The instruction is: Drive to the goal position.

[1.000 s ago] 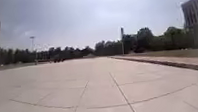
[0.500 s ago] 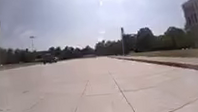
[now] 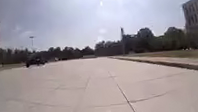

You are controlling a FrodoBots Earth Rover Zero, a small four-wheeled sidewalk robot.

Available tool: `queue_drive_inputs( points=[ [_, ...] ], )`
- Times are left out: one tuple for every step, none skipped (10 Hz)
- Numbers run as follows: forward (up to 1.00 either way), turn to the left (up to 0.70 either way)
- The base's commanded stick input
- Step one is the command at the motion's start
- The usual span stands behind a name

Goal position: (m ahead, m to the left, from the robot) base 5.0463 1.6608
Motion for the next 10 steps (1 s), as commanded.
queue_drive_inputs(
  points=[
    [0.7, 0.01],
    [0.7, 0.01],
    [0.7, 0.01],
    [0.7, 0.01],
    [0.7, 0.01],
    [0.7, 0.01],
    [0.7, 0.01],
    [0.7, 0.01],
    [0.7, 0.01],
    [0.7, 0.01]
  ],
)
